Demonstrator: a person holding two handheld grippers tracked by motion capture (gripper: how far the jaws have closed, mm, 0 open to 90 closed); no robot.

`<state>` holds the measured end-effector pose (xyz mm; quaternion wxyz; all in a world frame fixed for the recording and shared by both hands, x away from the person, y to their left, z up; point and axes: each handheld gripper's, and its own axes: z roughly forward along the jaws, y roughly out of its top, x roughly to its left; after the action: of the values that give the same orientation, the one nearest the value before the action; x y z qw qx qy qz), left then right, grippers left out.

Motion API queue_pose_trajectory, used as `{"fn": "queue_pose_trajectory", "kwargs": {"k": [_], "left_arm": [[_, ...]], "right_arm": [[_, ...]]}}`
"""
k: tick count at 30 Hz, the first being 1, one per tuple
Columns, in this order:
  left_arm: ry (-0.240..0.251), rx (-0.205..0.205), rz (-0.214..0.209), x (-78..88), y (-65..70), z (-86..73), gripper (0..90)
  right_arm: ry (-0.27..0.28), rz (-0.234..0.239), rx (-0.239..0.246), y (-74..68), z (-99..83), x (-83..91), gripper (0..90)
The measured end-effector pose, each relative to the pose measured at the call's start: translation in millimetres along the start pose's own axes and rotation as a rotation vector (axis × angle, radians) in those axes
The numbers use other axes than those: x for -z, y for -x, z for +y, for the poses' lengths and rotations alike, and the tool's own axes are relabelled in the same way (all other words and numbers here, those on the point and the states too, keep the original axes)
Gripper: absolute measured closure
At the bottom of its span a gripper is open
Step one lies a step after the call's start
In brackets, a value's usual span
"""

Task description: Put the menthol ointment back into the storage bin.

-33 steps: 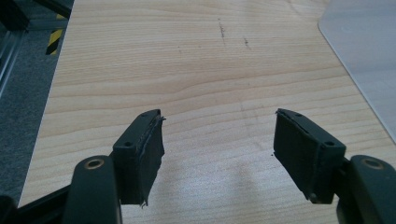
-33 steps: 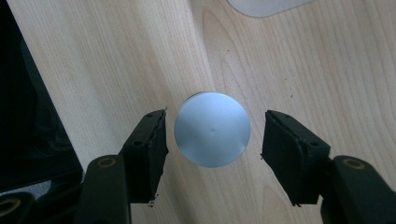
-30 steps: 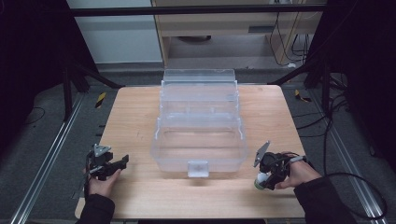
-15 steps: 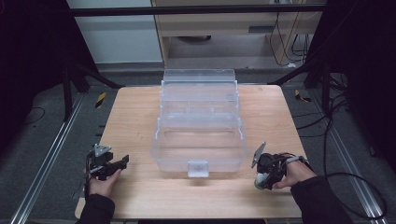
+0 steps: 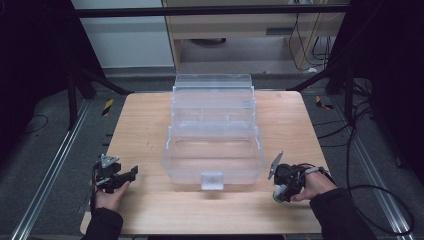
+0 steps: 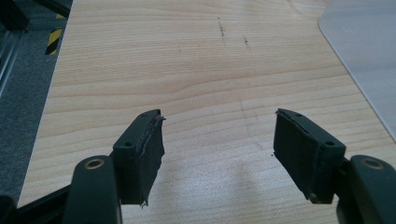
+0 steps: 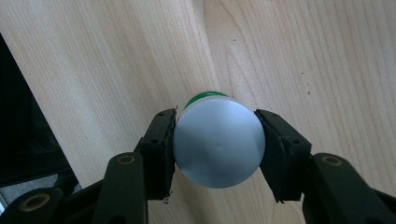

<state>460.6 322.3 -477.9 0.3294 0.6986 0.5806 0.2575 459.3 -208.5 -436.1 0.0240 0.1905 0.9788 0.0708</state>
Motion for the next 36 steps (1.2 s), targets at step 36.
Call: {"fn": "queue_pose_trajectory", "kwargs": {"k": [36], "left_arm": [[-0.008,-0.007,-0.008,-1.9,2.0,0.3,32.8]], "right_arm": [[0.116,-0.04,-0.072,5.5,12.6,82.4,50.4]]}}
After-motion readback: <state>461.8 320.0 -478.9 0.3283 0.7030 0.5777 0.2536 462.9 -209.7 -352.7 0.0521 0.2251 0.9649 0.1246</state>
